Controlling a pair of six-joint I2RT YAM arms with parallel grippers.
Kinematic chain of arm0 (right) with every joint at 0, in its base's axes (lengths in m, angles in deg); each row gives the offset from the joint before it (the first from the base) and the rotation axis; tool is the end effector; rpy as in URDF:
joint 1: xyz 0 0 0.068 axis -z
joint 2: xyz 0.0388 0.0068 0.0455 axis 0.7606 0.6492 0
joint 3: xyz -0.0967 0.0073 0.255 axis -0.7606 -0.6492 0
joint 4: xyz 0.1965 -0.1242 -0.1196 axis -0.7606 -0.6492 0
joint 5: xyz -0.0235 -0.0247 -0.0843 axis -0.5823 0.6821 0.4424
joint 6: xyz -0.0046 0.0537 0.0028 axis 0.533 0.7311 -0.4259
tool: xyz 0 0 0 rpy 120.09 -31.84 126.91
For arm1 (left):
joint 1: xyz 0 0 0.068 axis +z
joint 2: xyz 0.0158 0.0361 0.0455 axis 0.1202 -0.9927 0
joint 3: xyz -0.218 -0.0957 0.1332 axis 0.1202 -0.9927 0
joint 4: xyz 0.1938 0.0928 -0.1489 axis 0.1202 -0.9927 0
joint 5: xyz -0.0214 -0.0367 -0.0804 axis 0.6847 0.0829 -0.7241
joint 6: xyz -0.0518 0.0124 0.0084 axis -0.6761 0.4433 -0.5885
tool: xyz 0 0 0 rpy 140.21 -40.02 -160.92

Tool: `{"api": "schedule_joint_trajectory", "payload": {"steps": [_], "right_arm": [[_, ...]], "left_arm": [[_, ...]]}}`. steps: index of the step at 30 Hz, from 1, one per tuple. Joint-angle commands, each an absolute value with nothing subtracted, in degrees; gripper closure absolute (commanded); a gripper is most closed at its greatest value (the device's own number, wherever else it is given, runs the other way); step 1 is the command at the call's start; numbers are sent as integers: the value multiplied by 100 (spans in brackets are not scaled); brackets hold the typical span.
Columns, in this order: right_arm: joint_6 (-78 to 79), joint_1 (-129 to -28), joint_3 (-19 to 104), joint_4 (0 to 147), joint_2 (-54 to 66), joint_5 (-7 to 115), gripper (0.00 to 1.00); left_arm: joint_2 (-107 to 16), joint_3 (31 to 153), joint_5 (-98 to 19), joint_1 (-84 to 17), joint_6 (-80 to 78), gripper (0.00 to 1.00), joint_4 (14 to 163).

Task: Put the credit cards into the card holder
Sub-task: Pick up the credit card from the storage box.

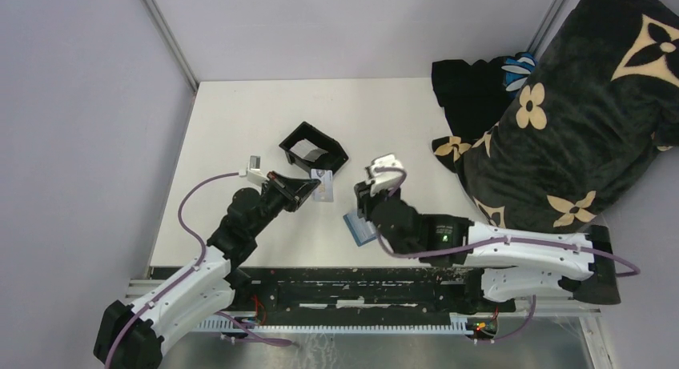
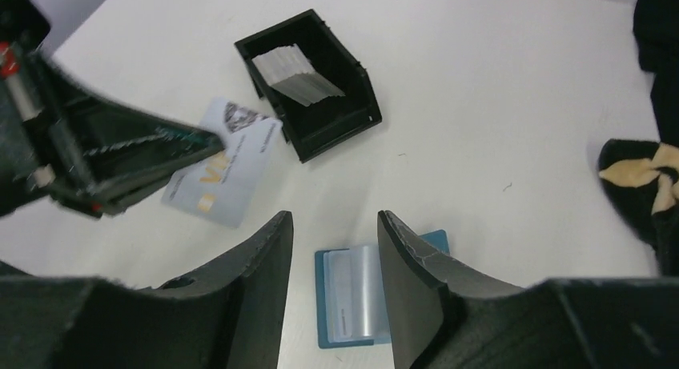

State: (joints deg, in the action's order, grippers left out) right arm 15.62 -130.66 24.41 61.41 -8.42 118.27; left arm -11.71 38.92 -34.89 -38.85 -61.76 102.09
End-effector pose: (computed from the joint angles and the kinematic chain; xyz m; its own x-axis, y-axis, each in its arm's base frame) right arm 0.0683 0.2457 0.3404 -0.2125 -0.0248 -0.9769 -0.3718 0.9265 0.0573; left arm 0.1531 -0.0979 0.2373 -0.5841 -0.7587 -0.2885 0.0724 0.3053 -0.9495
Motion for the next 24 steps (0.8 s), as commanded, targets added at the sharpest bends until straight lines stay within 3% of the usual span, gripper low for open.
{"api": "schedule_joint_trajectory", "payload": {"steps": [1, 12, 24], "right_arm": [[2685, -12126, 2162, 6388, -1366, 10245, 51], [4797, -9847, 859, 8534, -1189, 6132, 53], [5547, -9558, 635, 9703, -611, 5392, 54]], "left_arm": [[-1268, 3685, -3212, -3945, -5749, 97, 11612], [-1905, 3425, -3319, -4093, -6012, 97, 13052], [-2323, 3361, -3332, -4206, -6180, 97, 13500]]}}
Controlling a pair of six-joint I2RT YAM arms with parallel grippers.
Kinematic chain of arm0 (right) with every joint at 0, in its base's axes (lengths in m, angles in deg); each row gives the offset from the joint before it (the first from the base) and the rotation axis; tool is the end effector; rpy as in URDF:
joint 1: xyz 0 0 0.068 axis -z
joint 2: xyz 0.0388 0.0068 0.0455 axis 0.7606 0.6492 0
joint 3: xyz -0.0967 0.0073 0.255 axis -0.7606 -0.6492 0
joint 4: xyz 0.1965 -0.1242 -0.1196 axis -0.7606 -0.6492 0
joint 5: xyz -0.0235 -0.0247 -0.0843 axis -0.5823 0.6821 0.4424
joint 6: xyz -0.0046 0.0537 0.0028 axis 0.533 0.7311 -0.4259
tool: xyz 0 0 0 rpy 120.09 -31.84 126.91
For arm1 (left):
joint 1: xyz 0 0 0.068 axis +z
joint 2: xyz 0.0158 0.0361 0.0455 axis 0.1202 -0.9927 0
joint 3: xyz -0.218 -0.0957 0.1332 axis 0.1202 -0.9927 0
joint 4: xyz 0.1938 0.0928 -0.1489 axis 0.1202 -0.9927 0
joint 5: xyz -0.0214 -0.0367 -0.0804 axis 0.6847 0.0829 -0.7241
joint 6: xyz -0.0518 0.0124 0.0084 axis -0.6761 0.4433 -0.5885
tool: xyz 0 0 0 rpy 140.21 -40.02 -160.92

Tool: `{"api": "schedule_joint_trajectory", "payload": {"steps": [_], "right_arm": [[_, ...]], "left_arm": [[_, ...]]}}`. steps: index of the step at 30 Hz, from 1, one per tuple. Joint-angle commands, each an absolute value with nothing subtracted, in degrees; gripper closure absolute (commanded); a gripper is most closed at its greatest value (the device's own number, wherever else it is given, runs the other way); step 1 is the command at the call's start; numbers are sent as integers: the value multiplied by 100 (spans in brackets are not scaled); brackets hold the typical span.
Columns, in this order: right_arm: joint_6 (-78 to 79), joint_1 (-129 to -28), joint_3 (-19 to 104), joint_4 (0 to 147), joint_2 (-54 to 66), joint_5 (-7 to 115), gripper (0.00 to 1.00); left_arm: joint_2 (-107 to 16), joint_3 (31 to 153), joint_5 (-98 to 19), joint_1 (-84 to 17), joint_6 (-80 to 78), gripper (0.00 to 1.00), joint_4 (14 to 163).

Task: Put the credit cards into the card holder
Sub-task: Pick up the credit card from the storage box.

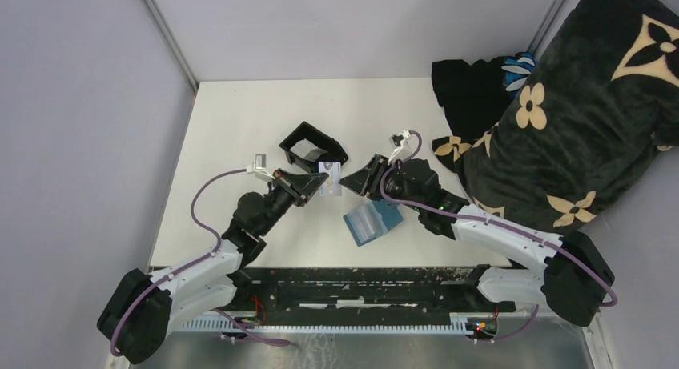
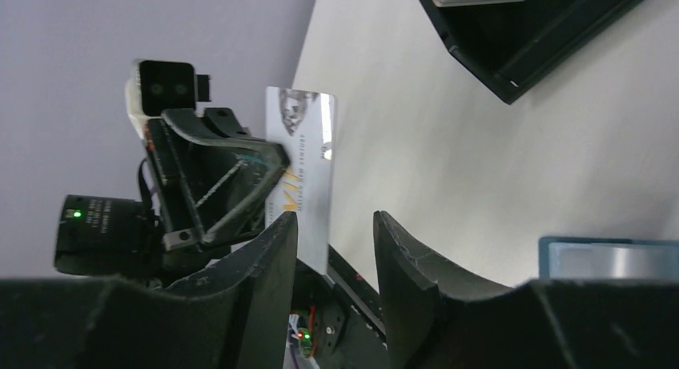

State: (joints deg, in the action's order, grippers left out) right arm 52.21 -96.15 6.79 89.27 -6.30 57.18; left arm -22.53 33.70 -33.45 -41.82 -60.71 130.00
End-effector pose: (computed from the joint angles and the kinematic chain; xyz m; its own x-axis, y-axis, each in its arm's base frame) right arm 0.1859 0.2010 0.2669 -0.7488 0.4465 -0.4897 -0.2639 0.4770 0.8384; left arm 0.1619 -0.1144 0.2263 -0.5488 -0.7735 -0.3171 0.2543 0.2069 -0.9447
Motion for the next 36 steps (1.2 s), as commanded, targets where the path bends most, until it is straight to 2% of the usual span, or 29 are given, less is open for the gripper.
{"api": "schedule_joint_trajectory", "payload": {"steps": [1, 14, 24, 26, 31, 34, 36], "right_arm": [[5567, -9553, 610, 9722, -613, 5391, 54], [5755, -9427, 499, 10167, -295, 5087, 56], [6139, -9390, 537, 10792, 185, 4667, 62], [6251, -9389, 498, 11005, 319, 4590, 67], [6244, -9358, 427, 11025, 243, 4565, 97], [6087, -9317, 408, 10735, 47, 4639, 99], [5980, -9296, 403, 10526, -92, 4677, 99]], "left_arm": [[-2329, 3342, -3319, -4206, -6187, 97, 13527], [-2630, 3334, -3461, -4215, -6436, 97, 13880], [-3163, 3343, -3640, -4286, -6638, 97, 14355], [-3299, 3374, -3725, -4294, -6690, 97, 14433], [-3276, 3352, -3716, -4299, -6610, 97, 14282], [-3115, 3323, -3630, -4306, -6514, 97, 13975], [-2993, 3287, -3522, -4303, -6471, 93, 13743]]}}
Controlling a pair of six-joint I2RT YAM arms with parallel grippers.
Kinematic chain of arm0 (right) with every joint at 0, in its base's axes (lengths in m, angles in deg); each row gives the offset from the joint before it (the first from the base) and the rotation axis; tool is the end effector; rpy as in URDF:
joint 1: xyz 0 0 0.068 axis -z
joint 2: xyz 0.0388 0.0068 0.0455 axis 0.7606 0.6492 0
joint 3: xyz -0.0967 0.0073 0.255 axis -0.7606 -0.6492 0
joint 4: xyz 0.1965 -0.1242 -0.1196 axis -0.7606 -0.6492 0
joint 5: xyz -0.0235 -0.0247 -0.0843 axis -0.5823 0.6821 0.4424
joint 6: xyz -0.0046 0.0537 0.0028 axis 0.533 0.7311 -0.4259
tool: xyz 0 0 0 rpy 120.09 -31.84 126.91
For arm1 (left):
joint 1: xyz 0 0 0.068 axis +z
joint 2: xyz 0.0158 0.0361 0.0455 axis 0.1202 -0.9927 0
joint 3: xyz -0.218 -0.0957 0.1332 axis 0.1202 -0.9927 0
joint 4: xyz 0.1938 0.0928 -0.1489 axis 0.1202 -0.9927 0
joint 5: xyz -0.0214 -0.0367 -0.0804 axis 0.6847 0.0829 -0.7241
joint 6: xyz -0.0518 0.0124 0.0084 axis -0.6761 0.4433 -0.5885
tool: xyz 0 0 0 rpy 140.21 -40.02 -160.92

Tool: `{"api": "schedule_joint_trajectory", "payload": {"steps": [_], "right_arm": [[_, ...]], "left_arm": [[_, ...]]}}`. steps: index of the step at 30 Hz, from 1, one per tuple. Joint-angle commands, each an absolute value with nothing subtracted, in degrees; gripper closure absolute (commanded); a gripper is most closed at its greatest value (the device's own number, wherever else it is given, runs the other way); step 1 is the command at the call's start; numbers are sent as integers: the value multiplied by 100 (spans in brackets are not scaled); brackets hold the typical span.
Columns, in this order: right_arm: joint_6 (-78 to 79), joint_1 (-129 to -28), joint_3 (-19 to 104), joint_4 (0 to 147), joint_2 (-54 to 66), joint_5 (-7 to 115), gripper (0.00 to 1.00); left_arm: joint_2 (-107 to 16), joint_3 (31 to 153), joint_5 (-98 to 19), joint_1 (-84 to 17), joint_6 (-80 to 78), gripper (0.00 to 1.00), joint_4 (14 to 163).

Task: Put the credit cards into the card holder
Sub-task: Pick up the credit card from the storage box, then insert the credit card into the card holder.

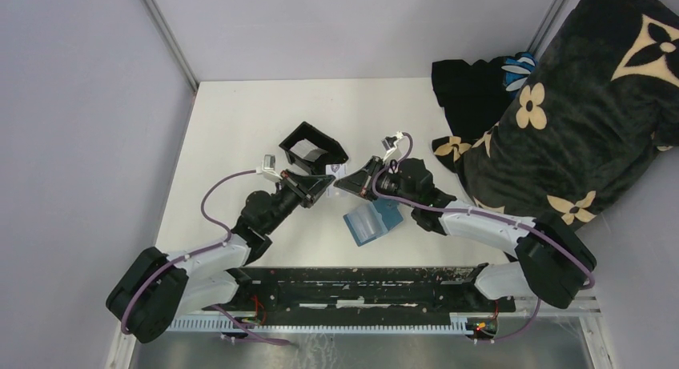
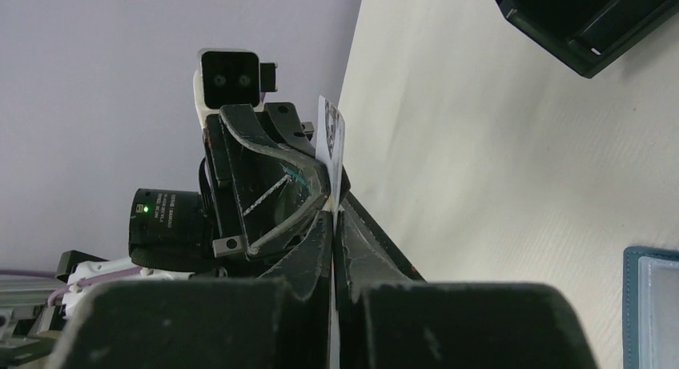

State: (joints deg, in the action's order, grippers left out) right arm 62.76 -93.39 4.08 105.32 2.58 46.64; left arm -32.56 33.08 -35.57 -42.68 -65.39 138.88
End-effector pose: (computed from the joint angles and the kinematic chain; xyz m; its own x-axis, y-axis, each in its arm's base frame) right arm 0.2064 0.2113 0.2397 -0.8397 0.4449 -0.3114 -0.1933 0.2909 0.9370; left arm 0.1721 -0.1270 0.2071 -0.6134 -0.7523 -0.2403 0.1933 0.1519 -0.9693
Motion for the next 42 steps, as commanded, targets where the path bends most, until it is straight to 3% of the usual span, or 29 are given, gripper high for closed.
{"api": "schedule_joint_trajectory", "payload": {"steps": [1, 5, 12, 17, 23, 35, 42], "right_arm": [[5890, -9284, 423, 10354, -164, 4718, 99], [5520, -9266, 492, 9520, -502, 4924, 99], [4610, -9207, 739, 7643, -1046, 5347, 99], [3886, -9161, 948, 6446, -1090, 5619, 99], [3360, -9121, 1046, 5764, -828, 5854, 99], [2835, -9109, 1204, 5506, -150, 6157, 99], [2658, -9111, 1181, 5610, 147, 6245, 99]], "left_arm": [[-2933, 3275, -3480, -4303, -6450, 87, 13627], [-2727, 3260, -3338, -4300, -6322, 63, 13218], [-2414, 3198, -2987, -4313, -6051, 56, 12414], [-2351, 3325, -2632, -4496, -5761, 59, 11554], [-2720, 3548, -2076, -5160, -5442, 72, 11061], [-4072, 3886, -1886, -5778, -5519, 85, 11023], [-4520, 4012, -1859, -5877, -5547, 88, 11018]]}}
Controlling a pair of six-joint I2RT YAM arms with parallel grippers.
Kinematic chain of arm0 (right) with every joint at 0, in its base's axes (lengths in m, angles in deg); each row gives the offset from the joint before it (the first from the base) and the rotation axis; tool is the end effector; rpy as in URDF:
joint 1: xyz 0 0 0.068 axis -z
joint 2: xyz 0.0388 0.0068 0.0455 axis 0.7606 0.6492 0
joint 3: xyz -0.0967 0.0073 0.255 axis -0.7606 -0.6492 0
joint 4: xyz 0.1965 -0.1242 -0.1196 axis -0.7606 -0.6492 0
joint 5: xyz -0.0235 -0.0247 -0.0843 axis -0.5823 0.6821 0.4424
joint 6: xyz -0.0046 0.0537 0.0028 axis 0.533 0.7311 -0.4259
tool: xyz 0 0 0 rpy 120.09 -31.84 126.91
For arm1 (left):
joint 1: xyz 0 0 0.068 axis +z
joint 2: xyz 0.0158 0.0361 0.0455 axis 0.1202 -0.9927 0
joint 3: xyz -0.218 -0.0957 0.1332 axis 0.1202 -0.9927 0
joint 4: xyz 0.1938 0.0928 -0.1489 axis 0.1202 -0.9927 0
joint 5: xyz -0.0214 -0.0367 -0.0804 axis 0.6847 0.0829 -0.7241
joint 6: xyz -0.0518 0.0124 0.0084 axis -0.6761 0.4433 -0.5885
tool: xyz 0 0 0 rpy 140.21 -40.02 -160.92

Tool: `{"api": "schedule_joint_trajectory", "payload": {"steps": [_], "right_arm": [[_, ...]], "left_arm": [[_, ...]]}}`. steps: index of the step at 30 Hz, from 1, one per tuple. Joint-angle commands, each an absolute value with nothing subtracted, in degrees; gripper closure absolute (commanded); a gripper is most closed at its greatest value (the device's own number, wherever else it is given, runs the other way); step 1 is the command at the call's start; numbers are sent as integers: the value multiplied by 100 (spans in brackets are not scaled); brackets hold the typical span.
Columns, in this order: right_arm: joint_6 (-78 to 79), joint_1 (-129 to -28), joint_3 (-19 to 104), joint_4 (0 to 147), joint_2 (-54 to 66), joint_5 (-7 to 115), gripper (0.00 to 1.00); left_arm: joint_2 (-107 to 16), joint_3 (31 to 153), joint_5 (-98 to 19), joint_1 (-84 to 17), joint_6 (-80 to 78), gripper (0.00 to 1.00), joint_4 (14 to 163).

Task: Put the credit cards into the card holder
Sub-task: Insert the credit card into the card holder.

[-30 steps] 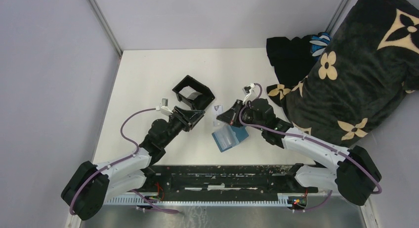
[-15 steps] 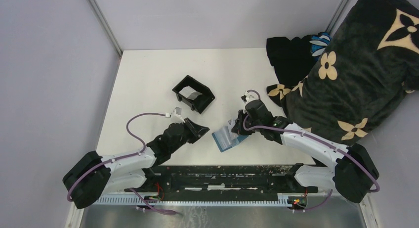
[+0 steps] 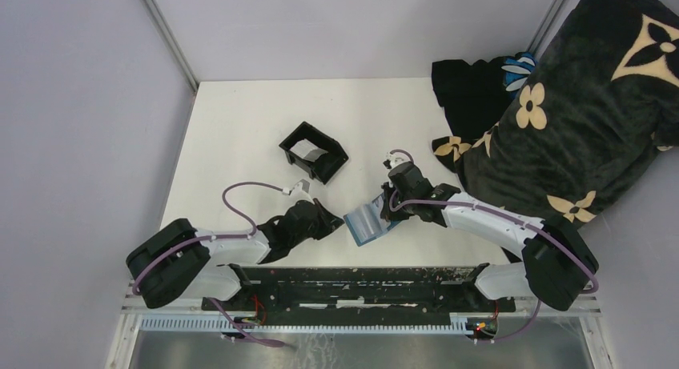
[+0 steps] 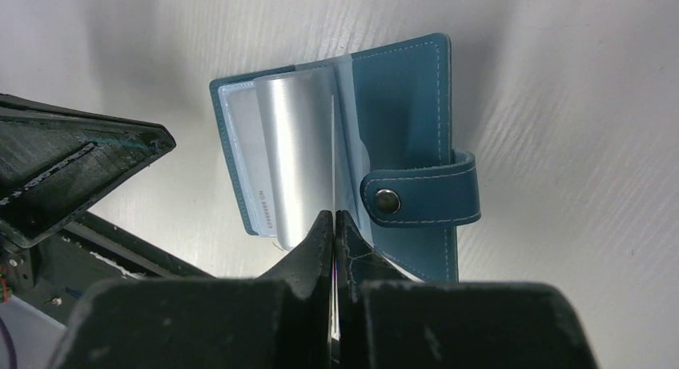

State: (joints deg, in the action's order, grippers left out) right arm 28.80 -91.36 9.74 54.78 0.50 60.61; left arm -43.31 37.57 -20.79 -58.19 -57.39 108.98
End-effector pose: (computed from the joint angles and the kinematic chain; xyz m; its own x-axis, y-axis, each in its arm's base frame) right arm 0.1927 0.1735 0.2000 -0.8704 -0.0059 -0.4923 -0.2124 0.9066 0.3647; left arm 0.1456 -0.1710 0.1386 -0.7493 -0.5253 -0.4033 -0.0700 0.6684 -0.7405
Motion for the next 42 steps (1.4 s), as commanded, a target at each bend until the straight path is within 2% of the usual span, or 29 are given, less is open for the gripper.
{"api": "schedule_joint_trajectory", "payload": {"steps": [1, 24, 42], "right_arm": [[2630, -9103, 1181, 5615, 177, 6265, 99], [2793, -8725, 619, 6513, 519, 5351, 99], [3230, -8533, 39, 7145, -1, 4852, 99]], "left_arm": [[-4602, 4035, -1866, -5884, -5557, 89, 11018], [-5571, 4483, -2006, -6015, -5633, 91, 10935], [-5732, 4504, -1982, -6060, -5677, 91, 10935]]}}
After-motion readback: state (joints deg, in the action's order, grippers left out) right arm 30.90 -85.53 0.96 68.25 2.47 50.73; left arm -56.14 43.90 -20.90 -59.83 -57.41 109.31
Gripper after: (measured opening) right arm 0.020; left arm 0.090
